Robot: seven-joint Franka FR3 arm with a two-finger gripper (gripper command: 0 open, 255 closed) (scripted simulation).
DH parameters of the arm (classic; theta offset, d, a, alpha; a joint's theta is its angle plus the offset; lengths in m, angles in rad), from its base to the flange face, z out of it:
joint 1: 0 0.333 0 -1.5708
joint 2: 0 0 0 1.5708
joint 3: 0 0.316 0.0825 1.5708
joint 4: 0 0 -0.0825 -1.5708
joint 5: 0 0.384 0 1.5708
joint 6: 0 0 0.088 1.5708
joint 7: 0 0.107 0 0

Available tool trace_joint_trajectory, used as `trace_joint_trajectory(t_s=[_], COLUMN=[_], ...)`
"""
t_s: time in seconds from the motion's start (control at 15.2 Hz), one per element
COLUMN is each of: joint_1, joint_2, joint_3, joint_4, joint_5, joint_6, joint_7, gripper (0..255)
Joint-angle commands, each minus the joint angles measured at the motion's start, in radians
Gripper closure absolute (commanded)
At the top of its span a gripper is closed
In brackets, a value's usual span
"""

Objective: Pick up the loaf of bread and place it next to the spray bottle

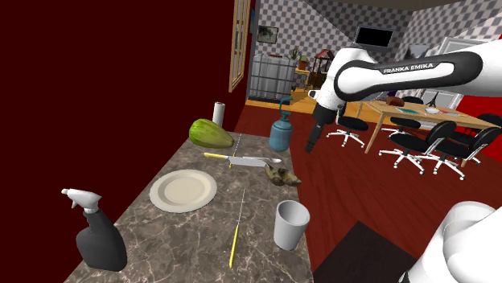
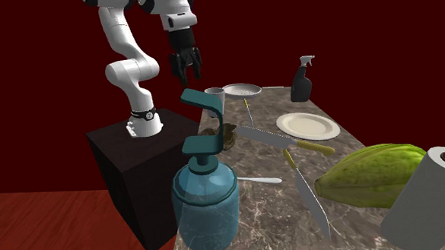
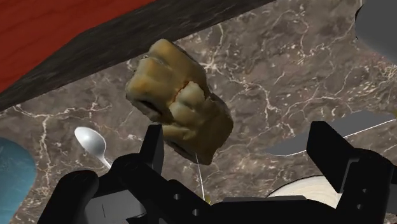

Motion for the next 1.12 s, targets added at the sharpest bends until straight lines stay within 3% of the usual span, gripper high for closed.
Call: trace_joint_trajectory(t_s=[0.0, 0.79, 1.06], joint_1=[0.011, 0.018, 0.017], joint_2=[0.084, 0.565, 0.597], joint_3=[-0.017, -0.05, -0.045], joint_4=[0.021, 0.279, 0.271], joint_5=[0.012, 0.12, 0.13], joint_6=[0.048, 0.173, 0.21], joint_7=[-0.056, -0.384, -0.396], gripper=[0, 0, 0])
